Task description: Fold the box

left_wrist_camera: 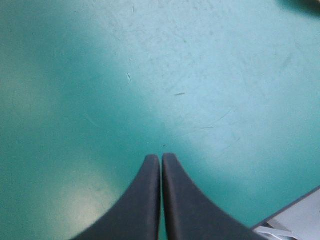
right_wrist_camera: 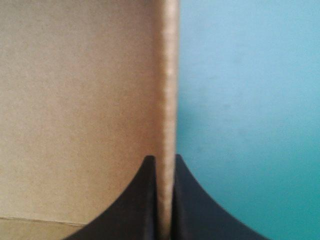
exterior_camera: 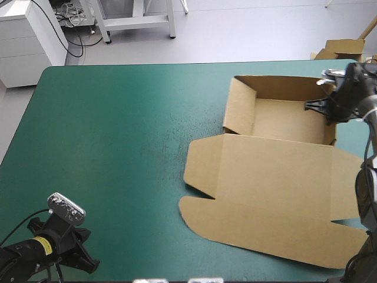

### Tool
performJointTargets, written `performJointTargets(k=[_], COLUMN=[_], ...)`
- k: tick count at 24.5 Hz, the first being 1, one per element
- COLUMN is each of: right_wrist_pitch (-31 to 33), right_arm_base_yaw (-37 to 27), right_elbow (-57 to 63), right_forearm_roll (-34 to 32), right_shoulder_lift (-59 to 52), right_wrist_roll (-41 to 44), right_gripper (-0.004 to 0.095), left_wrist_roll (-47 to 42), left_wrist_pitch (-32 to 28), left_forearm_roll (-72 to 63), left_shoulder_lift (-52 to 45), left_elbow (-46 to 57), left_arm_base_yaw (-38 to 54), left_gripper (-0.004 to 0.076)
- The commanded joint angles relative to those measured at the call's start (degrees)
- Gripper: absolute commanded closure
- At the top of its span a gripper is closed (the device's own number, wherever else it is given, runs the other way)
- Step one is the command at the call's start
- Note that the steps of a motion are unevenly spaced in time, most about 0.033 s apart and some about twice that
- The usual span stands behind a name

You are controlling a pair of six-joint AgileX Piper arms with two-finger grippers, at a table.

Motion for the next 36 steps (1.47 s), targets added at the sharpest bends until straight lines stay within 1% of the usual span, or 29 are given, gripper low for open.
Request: performJointTargets(k=[1, 2, 4, 6, 7, 8, 11, 12, 13, 16, 18, 21, 24, 27, 28, 30, 32, 36], right_wrist_pitch=[-0.76, -0.76, -0.76, -0.76, -0.76, -0.76, -0.76, -0.76, -0.76, -0.76, -0.76, -0.76, -0.76, -0.76, -0.76, -0.76, -0.76, -1.99], right_arm_base_yaw=[-7.80, -11.52, -15.99, -18.80, -19.98, -20.42, -20.58, -20.58, -20.58, -20.58, -20.69, -20.69, -20.69, -20.48, -20.48, -20.48, -20.48, -20.48], right_elbow=[-1.96, -1.96, -1.96, -1.84, -1.72, -1.48, -0.38, -0.22, -0.22, -0.22, -0.22, -0.12, 0.01, 1.90, 3.59, 7.00, 11.25, 18.55], right_forearm_roll=[-2.27, -4.08, -6.18, -8.33, -8.50, -8.34, -8.10, -8.10, -8.10, -8.60, -8.63, -7.24, -4.03, -1.19, 1.91, 5.03, 6.74, 6.74], right_shoulder_lift=[-4.07, -4.07, -4.07, -4.07, -4.07, -4.07, -4.07, -4.19, -4.45, -6.49, -7.88, -11.26, -15.32, -20.43, -23.10, -27.49, -32.64, -41.68], right_wrist_roll=[-1.05, -0.68, 1.06, 4.78, 4.97, 5.06, 5.06, 5.06, 4.78, 4.00, 0.96, -4.60, -4.68, -4.23, -4.37, -6.62, -8.18, -8.23], right_gripper=[0.0929, 0.0927, 0.0927, 0.0925, 0.0900, 0.0857, 0.0583, 0.0535, 0.0512, 0.0512, 0.0512, 0.0512, 0.0530, 0.0621, 0.0688, 0.0812, 0.0931, 0.0922], left_wrist_roll=[-0.01, -0.01, -0.13, -0.37, -0.37, -0.37, -0.37, -0.37, -0.27, -0.12, 0.31, 0.31, 0.31, 0.31, 0.31, 0.31, 0.31, 0.31], left_wrist_pitch=[0.09, 0.10, 0.22, 0.48, 0.81, 0.85, 1.76, 2.11, 2.90, 4.31, 4.82, 4.82, 3.98, 3.07, 2.62, 1.75, 0.63, -2.04], left_forearm_roll=[-0.82, -0.82, -0.99, -0.99, -0.99, -0.99, -0.99, -0.99, -0.99, -0.99, -0.99, -0.99, -0.99, -1.23, -1.23, -1.23, -1.66, -3.89], left_shoulder_lift=[-1.45, -2.41, -3.23, -3.49, -3.49, -3.49, -3.49, -3.49, -3.49, -3.49, -3.49, -3.49, -3.49, -3.49, -3.49, -3.49, -3.56, -3.61], left_elbow=[-1.44, -1.44, -1.44, -1.44, -1.44, -1.44, -1.44, -1.44, -1.44, -1.44, -1.44, -1.44, -1.44, -1.44, -1.44, -1.44, -1.44, -1.44], left_arm_base_yaw=[-0.25, -0.25, -0.25, -0.25, -0.25, -0.25, -0.25, -0.25, -0.25, -0.25, -0.25, -0.25, -0.25, -0.25, -0.25, -0.25, -0.25, -0.25], left_gripper=[0.0731, 0.0731, 0.0731, 0.0731, 0.0731, 0.0731, 0.0731, 0.0731, 0.0731, 0.0731, 0.0731, 0.0731, 0.0731, 0.0731, 0.0731, 0.0731, 0.0731, 0.0731])
